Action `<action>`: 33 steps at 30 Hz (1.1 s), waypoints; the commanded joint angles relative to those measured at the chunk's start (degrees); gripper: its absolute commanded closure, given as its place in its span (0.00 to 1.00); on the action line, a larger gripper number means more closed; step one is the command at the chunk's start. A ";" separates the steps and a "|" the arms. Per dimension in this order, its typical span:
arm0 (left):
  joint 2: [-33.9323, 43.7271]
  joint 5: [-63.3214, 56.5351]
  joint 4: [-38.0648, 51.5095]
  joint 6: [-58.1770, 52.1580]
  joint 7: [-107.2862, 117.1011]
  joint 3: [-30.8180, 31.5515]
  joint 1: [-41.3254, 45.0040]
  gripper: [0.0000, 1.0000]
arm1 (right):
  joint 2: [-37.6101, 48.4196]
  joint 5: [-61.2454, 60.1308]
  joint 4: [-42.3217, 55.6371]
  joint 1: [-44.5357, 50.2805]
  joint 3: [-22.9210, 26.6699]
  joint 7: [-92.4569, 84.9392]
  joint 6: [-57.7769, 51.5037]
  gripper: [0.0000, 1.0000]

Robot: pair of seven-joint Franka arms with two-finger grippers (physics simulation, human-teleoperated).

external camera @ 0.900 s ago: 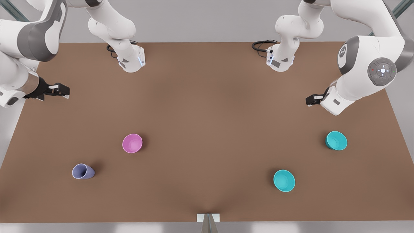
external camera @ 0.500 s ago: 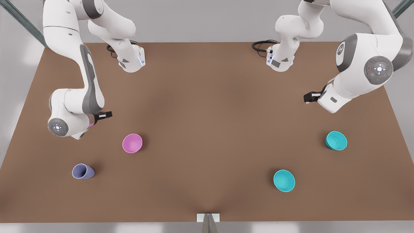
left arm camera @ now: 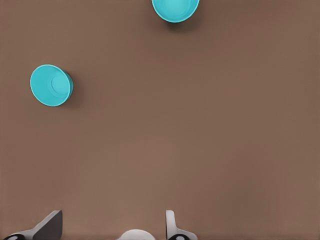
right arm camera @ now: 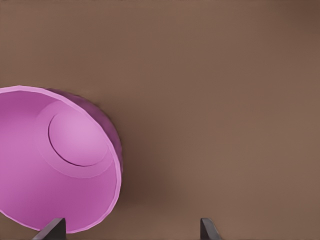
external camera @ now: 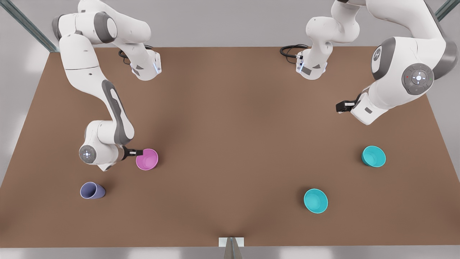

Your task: Stack the blue bowl on the pink bowl

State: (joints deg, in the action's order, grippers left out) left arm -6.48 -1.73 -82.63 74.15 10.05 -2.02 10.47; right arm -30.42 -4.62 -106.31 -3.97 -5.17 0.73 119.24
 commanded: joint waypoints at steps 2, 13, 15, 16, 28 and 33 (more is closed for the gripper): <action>0.15 -0.03 0.10 -0.23 0.15 -0.01 -0.01 0.00 | -1.04 -1.97 -0.04 0.10 -0.02 6.65 4.78 0.00; -0.03 -0.03 -0.08 -0.85 0.94 0.26 0.60 0.00 | -4.38 -3.11 0.49 0.63 -0.46 5.86 7.59 0.61; 0.06 -0.03 0.10 -0.85 0.94 0.35 0.96 0.00 | -4.38 -3.11 0.75 0.54 -0.98 5.60 7.42 0.79; 0.15 -0.03 0.01 -0.85 0.85 0.35 0.96 0.00 | -4.38 -3.11 1.02 0.54 -0.98 5.51 7.33 0.79; 0.06 -0.03 0.01 -1.11 0.85 0.35 0.96 0.00 | -14.66 -16.03 24.92 14.69 -9.25 26.07 7.15 0.79; -0.03 -0.03 0.01 -1.11 0.85 0.35 0.96 0.00 | -31.98 -19.46 48.39 25.94 -9.16 42.51 12.42 0.79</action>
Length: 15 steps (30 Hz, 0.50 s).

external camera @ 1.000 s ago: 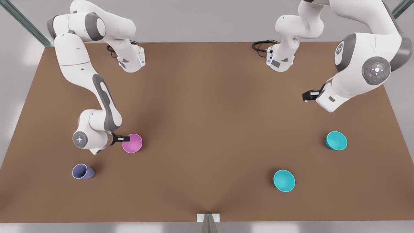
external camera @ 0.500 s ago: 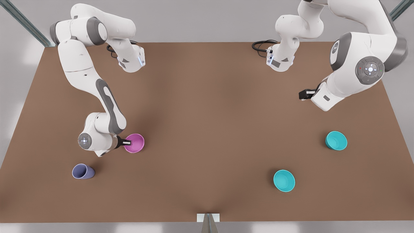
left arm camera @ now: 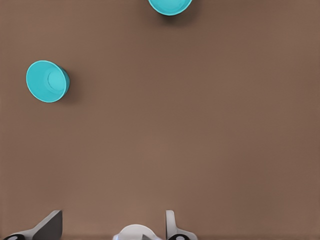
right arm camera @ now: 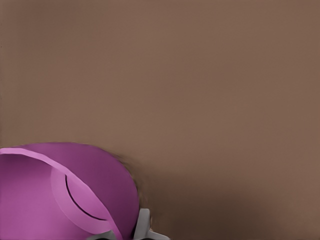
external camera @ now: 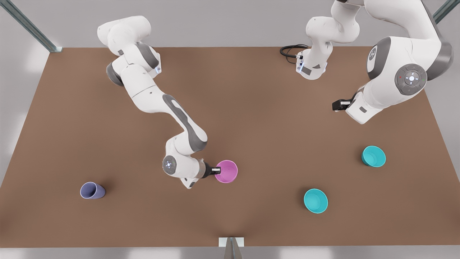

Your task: Stack the blue bowl on the pink bowl

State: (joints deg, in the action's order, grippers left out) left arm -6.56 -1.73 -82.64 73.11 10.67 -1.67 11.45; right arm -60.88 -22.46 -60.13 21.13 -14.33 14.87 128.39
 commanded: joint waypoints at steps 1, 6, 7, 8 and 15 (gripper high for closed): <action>0.05 -0.03 0.02 -0.07 0.22 0.00 -0.02 0.00 | -2.22 -1.53 2.39 2.07 0.09 28.54 4.67 0.79; -0.21 -0.03 0.02 0.02 0.22 0.00 -0.02 0.00 | -4.59 -1.53 2.56 3.48 0.35 29.16 6.87 0.79; -0.21 -0.03 -0.06 0.02 0.22 0.00 -0.02 0.00 | -4.77 -1.53 2.56 3.48 0.35 28.81 6.87 0.71; -0.30 -0.03 -0.06 0.02 0.22 0.00 -0.02 0.00 | -4.77 -1.53 2.56 3.48 0.35 28.72 6.87 0.43; -0.39 0.15 0.02 0.11 0.22 0.08 -0.02 0.00 | 0.32 -1.27 3.79 -1.52 0.79 28.19 -11.57 0.00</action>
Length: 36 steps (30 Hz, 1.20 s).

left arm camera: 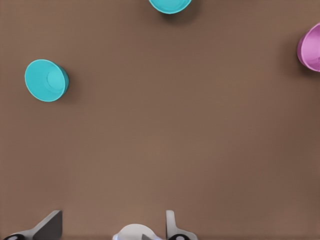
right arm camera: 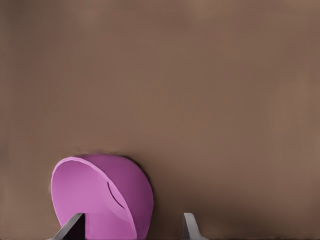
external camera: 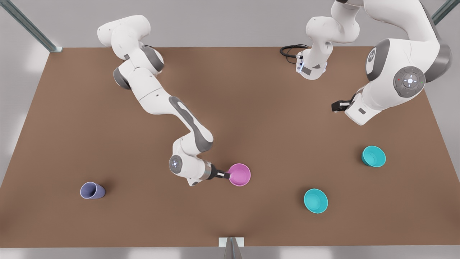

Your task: Stack the blue bowl on the pink bowl

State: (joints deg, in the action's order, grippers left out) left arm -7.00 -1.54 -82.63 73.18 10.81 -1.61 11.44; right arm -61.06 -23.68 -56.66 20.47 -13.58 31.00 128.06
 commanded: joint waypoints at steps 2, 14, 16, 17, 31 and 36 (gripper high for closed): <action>-0.12 0.83 0.19 0.04 0.08 -0.06 -0.10 0.00 | 9.11 0.30 -0.03 -9.29 -0.31 12.15 -33.03 0.00; -19.19 11.64 -3.24 30.96 -50.35 -14.47 -22.43 0.00 | 50.78 32.91 -14.71 -22.31 2.24 -33.90 -59.94 0.00; -23.06 15.16 -4.38 36.59 -56.95 -14.65 -26.38 0.00 | 50.42 32.82 -14.71 -22.66 2.24 -33.99 -60.03 0.00; -24.38 15.95 -4.56 38.97 -59.42 -14.65 -27.35 0.00 | 50.42 32.74 -14.71 -22.75 2.24 -33.99 -60.03 0.00; -34.93 22.19 -7.99 46.53 -59.86 -14.56 -28.32 0.00 | 50.25 32.74 -14.71 -22.75 2.25 -33.90 -60.21 0.00; -37.04 23.15 -8.08 46.00 -59.86 -13.95 -28.14 0.00 | 50.25 32.74 -14.71 -22.84 2.25 -33.99 -60.56 0.00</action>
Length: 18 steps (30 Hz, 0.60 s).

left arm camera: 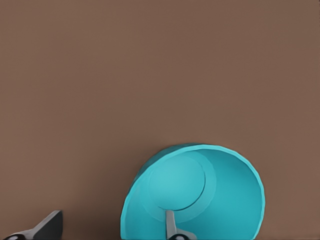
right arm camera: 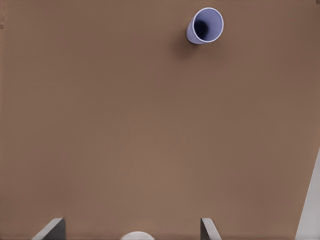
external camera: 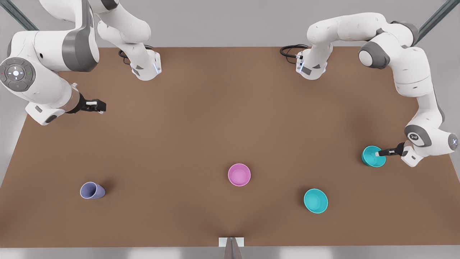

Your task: Stack the blue bowl on the pink bowl

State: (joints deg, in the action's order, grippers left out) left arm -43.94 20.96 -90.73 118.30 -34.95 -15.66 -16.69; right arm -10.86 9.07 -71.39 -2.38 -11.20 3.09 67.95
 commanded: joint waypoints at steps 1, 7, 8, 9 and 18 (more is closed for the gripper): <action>-0.09 1.28 0.03 0.79 -14.10 0.54 0.08 0.00 | 0.13 -0.02 0.02 0.09 -0.14 -6.08 -0.45 0.00; 0.35 1.54 0.03 -0.97 -13.92 0.90 0.17 0.79 | -0.22 -0.02 0.02 0.18 0.04 -6.08 -0.28 0.00; 0.44 1.54 0.03 -0.97 -13.92 0.90 0.17 0.79 | -0.22 -0.02 0.02 0.18 0.13 -6.08 -0.37 0.00; 0.35 1.54 0.12 -0.97 -13.83 0.90 0.17 0.79 | -0.22 -0.02 0.02 0.18 0.13 -5.99 -0.45 0.00; 6.59 -5.93 10.57 -14.93 15.77 2.12 19.06 0.79 | 0.66 0.07 -1.65 0.35 0.22 -6.17 0.95 0.00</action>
State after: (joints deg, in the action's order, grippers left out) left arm -37.18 17.72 -82.88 112.95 -38.32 -13.47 0.02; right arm -10.24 9.11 -72.98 -2.03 -10.97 -0.77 68.24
